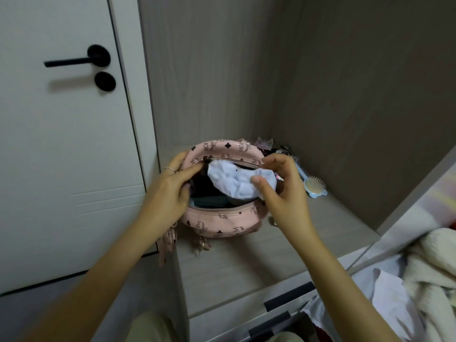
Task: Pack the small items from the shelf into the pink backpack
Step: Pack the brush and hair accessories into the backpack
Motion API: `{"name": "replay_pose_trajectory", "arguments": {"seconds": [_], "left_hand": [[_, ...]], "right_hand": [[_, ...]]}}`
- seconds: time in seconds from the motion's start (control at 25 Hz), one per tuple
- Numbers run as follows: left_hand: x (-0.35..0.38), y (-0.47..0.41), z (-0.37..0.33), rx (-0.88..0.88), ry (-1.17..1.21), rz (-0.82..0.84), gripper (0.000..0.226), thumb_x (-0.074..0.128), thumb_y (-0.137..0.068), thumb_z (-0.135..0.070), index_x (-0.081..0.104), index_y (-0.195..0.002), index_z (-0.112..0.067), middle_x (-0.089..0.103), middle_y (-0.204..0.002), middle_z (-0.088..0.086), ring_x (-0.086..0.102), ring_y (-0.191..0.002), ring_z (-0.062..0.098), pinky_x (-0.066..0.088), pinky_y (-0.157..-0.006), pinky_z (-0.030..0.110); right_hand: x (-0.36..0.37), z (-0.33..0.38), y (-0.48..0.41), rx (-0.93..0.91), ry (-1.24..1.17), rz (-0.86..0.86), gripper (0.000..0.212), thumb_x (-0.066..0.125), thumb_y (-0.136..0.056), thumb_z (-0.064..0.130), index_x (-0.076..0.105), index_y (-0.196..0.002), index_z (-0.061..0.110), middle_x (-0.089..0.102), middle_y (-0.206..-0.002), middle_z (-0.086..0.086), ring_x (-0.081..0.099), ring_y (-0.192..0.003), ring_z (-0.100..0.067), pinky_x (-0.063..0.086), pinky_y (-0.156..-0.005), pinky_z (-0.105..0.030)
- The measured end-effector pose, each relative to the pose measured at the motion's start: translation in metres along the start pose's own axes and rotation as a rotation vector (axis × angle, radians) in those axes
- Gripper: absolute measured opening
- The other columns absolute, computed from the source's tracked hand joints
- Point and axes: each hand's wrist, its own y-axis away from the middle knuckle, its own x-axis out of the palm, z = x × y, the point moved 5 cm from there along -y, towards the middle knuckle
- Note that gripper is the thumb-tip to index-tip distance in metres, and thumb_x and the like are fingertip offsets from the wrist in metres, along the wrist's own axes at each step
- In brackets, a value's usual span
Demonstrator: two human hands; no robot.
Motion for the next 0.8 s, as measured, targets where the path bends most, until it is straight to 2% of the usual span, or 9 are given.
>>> {"name": "replay_pose_trajectory", "arguments": {"seconds": [0.08,0.16,0.28,0.4,0.48,0.56,0.64,0.72,0.8], "left_hand": [[0.005,0.001,0.002,-0.007,0.029,0.123,0.068,0.067,-0.074,0.006,0.047,-0.136,-0.016,0.028,-0.148,0.007,0.031,-0.135,0.014,0.022,-0.111,0.018],[0.006,0.002,0.004,-0.006,0.03,0.192,0.079,0.076,-0.072,-0.005,0.04,-0.14,-0.019,0.023,-0.149,0.005,0.026,-0.137,0.015,0.025,-0.113,0.028],[0.006,0.003,0.006,-0.003,0.017,0.196,0.083,0.078,-0.071,-0.007,0.036,-0.142,-0.022,0.021,-0.148,0.002,0.024,-0.134,0.01,0.026,-0.112,0.029],[0.008,0.006,0.006,0.006,0.038,0.183,0.082,0.075,-0.074,-0.006,0.034,-0.143,-0.021,0.021,-0.148,0.003,0.022,-0.136,0.01,0.025,-0.112,0.028],[0.009,0.008,0.006,0.004,0.059,0.185,0.082,0.075,-0.074,-0.006,0.033,-0.143,-0.02,0.02,-0.149,0.003,0.02,-0.138,0.01,0.024,-0.113,0.029],[0.01,0.009,0.006,-0.002,0.051,0.181,0.082,0.075,-0.074,-0.005,0.032,-0.144,-0.019,0.019,-0.149,0.003,0.018,-0.138,0.009,0.025,-0.113,0.03],[0.01,0.011,0.004,-0.01,0.041,0.192,0.083,0.074,-0.075,-0.004,0.031,-0.144,-0.02,0.018,-0.149,0.003,0.018,-0.138,0.009,0.027,-0.113,0.032],[0.009,0.013,0.003,-0.012,0.046,0.204,0.083,0.073,-0.075,-0.003,0.031,-0.144,-0.02,0.019,-0.149,0.004,0.02,-0.139,0.013,0.029,-0.114,0.035],[0.007,0.014,0.002,-0.008,0.068,0.209,0.08,0.07,-0.077,0.002,0.032,-0.144,-0.02,0.019,-0.15,0.004,0.021,-0.14,0.014,0.028,-0.114,0.035]], "right_hand": [[0.008,-0.003,-0.002,0.04,0.018,-0.094,0.014,0.065,-0.084,0.018,0.054,-0.081,0.025,0.058,-0.073,0.018,0.052,-0.07,0.004,0.038,-0.064,-0.011],[0.022,-0.008,-0.003,0.076,0.158,-0.028,0.018,0.064,-0.087,0.02,0.054,-0.073,0.025,0.056,-0.065,0.016,0.05,-0.065,0.001,0.038,-0.062,-0.016],[0.038,-0.014,-0.004,0.078,0.286,0.202,0.007,0.057,-0.092,0.02,0.062,-0.09,0.016,0.06,-0.093,0.004,0.053,-0.086,-0.007,0.043,-0.081,-0.028],[0.038,-0.02,0.007,0.084,0.363,0.522,0.025,0.054,-0.093,0.025,0.056,-0.117,0.02,0.042,-0.121,0.003,0.043,-0.109,-0.002,0.031,-0.094,-0.016],[0.032,-0.019,0.01,0.043,0.491,0.55,0.035,0.058,-0.088,0.015,0.056,-0.122,0.021,0.039,-0.128,0.0,0.042,-0.116,-0.01,0.032,-0.096,-0.019],[0.032,-0.009,0.008,-0.074,0.694,0.405,0.035,0.062,-0.08,0.007,0.065,-0.112,0.02,0.05,-0.122,-0.004,0.049,-0.11,-0.022,0.043,-0.089,-0.033],[0.041,0.005,0.006,-0.225,0.983,0.29,0.024,0.068,-0.074,0.01,0.071,-0.097,0.018,0.06,-0.107,-0.004,0.057,-0.095,-0.027,0.046,-0.069,-0.034],[0.059,0.004,0.009,-0.23,1.125,0.399,0.022,0.061,-0.083,0.016,0.066,-0.103,0.021,0.058,-0.105,-0.001,0.061,-0.091,-0.027,0.041,-0.06,-0.031],[0.067,-0.005,0.011,-0.16,1.083,0.539,0.027,0.049,-0.091,0.02,0.059,-0.115,0.025,0.056,-0.112,0.001,0.06,-0.099,-0.028,0.043,-0.065,-0.033]]}}
